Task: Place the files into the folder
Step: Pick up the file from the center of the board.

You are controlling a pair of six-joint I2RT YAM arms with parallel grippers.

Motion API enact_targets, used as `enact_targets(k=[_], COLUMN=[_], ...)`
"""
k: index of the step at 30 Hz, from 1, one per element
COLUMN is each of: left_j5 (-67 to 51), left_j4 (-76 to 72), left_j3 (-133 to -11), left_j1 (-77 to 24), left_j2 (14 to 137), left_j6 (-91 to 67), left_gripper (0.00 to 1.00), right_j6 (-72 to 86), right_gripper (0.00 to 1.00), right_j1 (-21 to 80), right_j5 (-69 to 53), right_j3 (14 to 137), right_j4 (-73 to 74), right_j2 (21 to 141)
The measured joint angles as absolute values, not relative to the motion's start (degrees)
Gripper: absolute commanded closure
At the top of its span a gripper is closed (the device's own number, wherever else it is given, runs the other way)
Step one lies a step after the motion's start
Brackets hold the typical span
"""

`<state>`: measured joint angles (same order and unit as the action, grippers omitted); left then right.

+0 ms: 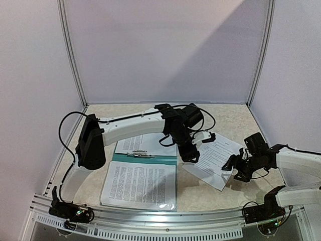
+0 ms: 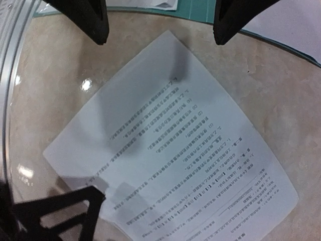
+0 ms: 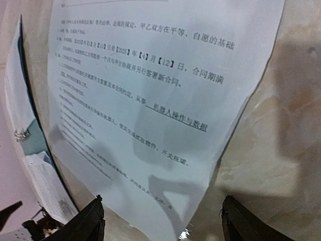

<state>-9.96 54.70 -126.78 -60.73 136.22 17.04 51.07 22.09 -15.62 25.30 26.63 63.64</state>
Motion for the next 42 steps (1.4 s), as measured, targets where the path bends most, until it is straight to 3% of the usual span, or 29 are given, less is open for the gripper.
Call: enact_targets(k=[6, 16, 20, 26, 31, 35, 42], left_j5=[-17.37, -23.51, -24.75, -26.30, -27.29, -28.01, -26.87], left_j4=[54.24, 52.03, 51.70, 51.29, 51.83, 54.94, 61.87], left_j3=[-131.59, -133.23, -133.78, -133.88, -134.17, -135.06, -135.04], left_j1=[-60.75, -60.34, -60.36, -60.36, -60.34, -59.90, -56.93], left_j2=[141.88, 149.32, 149.86, 150.08, 150.12, 149.47, 132.88], left_j6=[5.04, -8.01, -9.30, -10.04, -9.69, -5.56, 10.24], left_gripper=[0.36, 0.37, 0.38, 0.39, 0.36, 0.27, 0.11], right_j6=[57.95, 64.75, 66.54, 68.47, 67.64, 62.00, 39.57], right_gripper=[0.29, 0.41, 0.56, 0.97, 1.00, 1.00, 1.00], right_j1=[20.84, 20.14, 19.90, 19.79, 19.75, 19.75, 20.58], right_j5=[-17.50, -17.54, -17.54, -16.67, -15.46, -12.38, -7.90], right_j3=[18.00, 11.84, 10.66, 9.56, 10.50, 18.76, 52.53], right_j4=[13.69, 4.67, 2.28, 1.32, 3.38, 13.28, 33.67], right_j2=[59.31, 54.81, 54.89, 55.00, 53.56, 52.21, 58.28])
